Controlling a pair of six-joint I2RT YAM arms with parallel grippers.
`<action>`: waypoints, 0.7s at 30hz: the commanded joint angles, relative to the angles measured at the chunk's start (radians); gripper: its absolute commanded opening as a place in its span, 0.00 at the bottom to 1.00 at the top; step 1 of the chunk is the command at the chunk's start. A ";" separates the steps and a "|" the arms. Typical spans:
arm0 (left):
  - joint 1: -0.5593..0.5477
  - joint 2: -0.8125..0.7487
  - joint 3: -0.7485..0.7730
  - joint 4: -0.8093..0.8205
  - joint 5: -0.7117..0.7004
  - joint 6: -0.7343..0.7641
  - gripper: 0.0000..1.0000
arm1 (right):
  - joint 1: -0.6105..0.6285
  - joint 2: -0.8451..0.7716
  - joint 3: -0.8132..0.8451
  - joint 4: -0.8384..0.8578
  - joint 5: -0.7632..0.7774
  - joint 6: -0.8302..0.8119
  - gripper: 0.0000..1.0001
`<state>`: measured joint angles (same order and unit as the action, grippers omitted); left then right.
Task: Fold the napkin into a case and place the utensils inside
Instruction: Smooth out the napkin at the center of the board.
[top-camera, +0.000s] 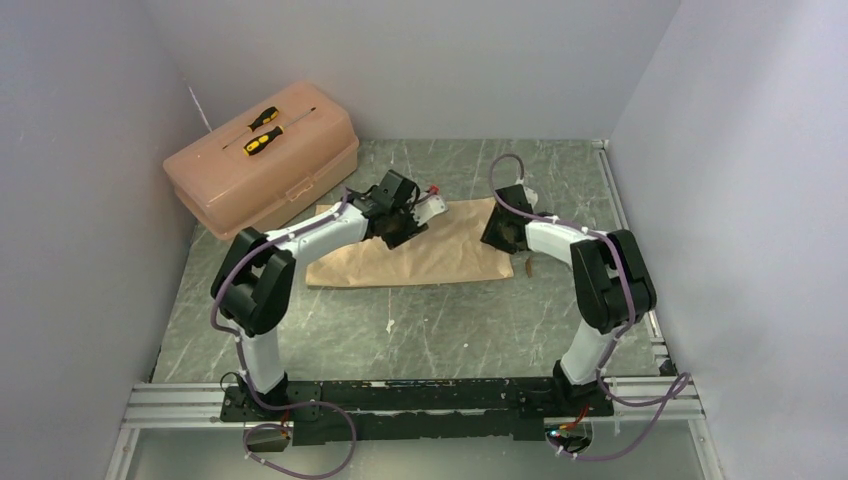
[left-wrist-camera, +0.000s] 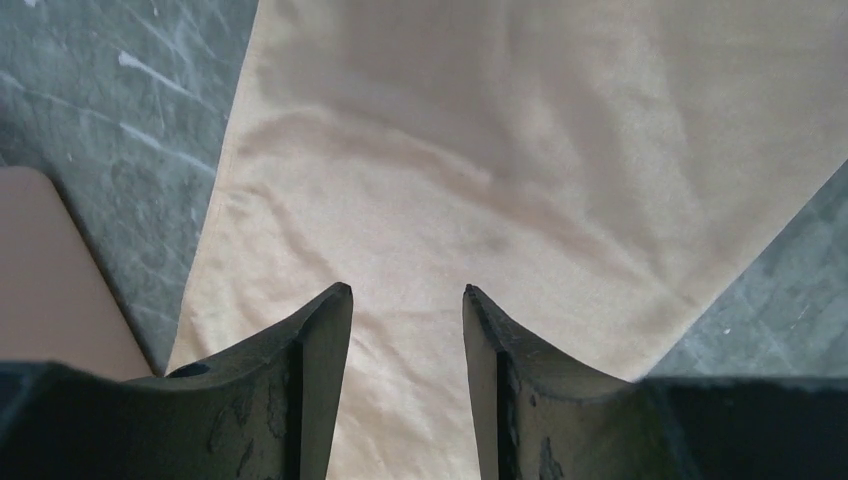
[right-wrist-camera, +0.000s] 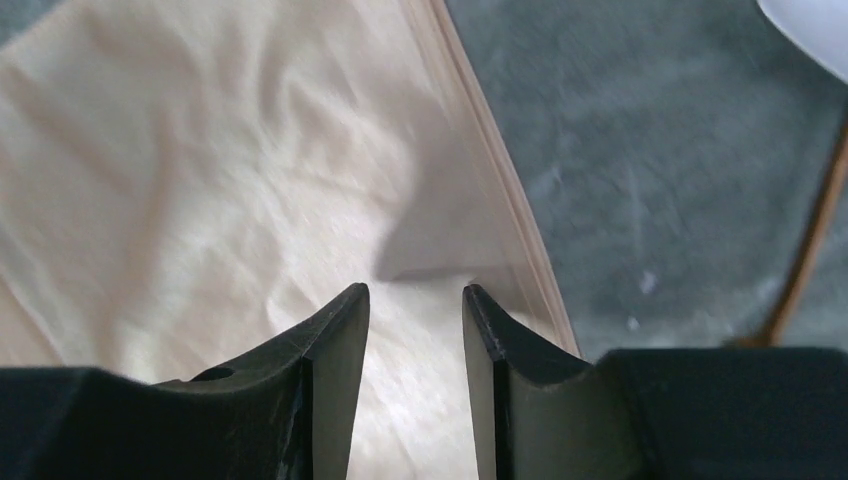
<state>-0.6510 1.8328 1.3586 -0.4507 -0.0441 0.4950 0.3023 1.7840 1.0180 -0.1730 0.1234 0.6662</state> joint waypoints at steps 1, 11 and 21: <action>-0.016 0.057 0.078 0.069 0.093 -0.070 0.50 | -0.003 -0.114 -0.068 -0.033 0.020 0.028 0.44; -0.072 0.227 0.131 0.184 0.047 -0.042 0.49 | -0.004 -0.270 -0.181 -0.101 0.020 0.012 0.49; -0.072 0.143 0.033 0.184 0.046 -0.043 0.52 | -0.018 -0.314 -0.297 -0.135 0.010 0.036 0.45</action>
<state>-0.7258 2.0560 1.4189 -0.2512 0.0017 0.4690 0.2974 1.4731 0.7517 -0.2935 0.1284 0.6846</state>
